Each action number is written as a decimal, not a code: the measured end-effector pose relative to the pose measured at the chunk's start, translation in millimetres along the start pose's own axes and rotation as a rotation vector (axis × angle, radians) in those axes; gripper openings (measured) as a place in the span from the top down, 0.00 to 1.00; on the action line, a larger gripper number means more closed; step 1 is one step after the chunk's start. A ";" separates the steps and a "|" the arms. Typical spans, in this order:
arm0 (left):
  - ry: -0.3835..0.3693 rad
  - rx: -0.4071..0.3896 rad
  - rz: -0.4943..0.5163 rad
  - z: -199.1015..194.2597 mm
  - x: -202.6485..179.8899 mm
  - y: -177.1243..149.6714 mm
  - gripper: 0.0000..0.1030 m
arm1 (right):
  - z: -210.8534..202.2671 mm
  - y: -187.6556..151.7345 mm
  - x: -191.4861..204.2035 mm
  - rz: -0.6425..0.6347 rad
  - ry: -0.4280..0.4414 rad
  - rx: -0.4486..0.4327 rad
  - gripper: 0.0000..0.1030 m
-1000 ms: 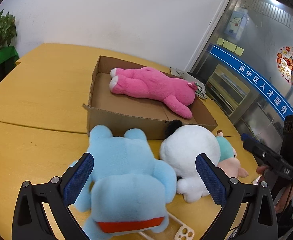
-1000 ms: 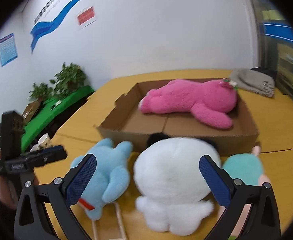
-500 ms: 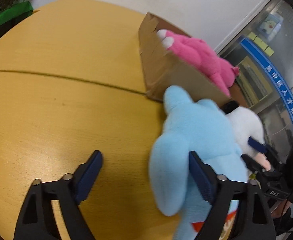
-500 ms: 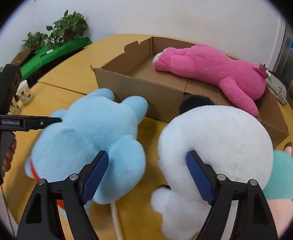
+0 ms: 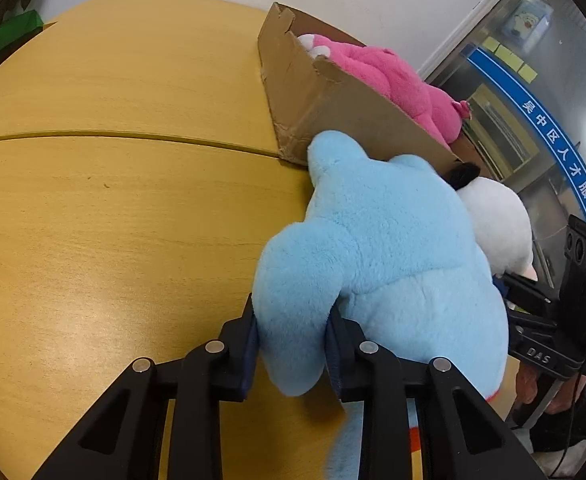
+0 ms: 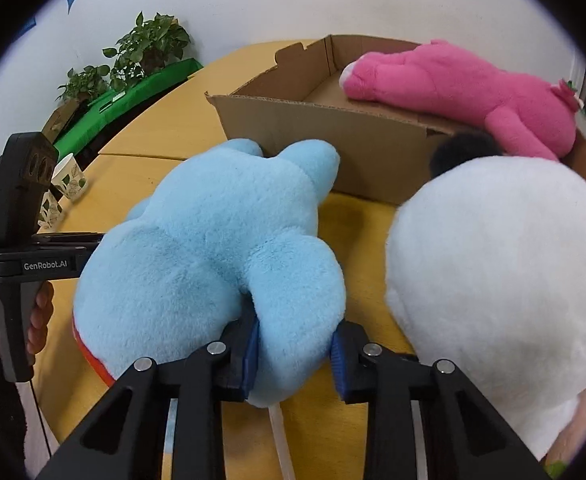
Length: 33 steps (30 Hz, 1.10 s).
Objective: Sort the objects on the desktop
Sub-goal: 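Grasp the light blue bear with the left gripper and lift it, then lower the light blue bear into the box beside the pink bear and release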
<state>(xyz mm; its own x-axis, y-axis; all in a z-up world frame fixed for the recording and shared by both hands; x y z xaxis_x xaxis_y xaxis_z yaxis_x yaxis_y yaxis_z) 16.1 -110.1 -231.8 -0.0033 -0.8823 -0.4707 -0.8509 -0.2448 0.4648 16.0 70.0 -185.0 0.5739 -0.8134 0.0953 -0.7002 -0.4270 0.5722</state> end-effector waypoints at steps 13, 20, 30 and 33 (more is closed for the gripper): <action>0.000 -0.288 0.220 -109.0 -119.4 100.1 0.74 | -150.3 99.7 -26.9 -0.037 -0.017 -0.407 0.76; 0.044 -0.288 0.318 -87.6 -154.8 217.8 0.74 | -163.8 202.6 -73.6 -0.082 -0.099 -0.480 0.76; 0.240 0.073 0.173 82.9 -44.8 219.3 0.74 | 55.6 194.2 -110.7 -0.071 -0.055 0.000 0.76; 0.279 0.099 0.183 92.7 -33.8 211.1 0.75 | 75.8 188.9 -103.7 -0.076 -0.034 0.071 0.76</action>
<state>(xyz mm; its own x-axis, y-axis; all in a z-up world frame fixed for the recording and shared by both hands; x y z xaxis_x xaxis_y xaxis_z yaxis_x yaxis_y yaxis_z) -212.1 -94.7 -187.3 -0.0287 -0.9872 -0.1571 -0.8962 -0.0442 0.4414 -208.0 43.7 -148.6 0.6128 -0.7898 0.0251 -0.6839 -0.5142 0.5176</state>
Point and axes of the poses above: each gripper's, at about its wrist camera, not at the fingertips, and z roughly the way its jaws point, x to its left, y to its top, the point moved 8 cm from there along z, roughly the way its jaws point, and after that the axes turned 2 degrees about -y, right-handed, at the moved point
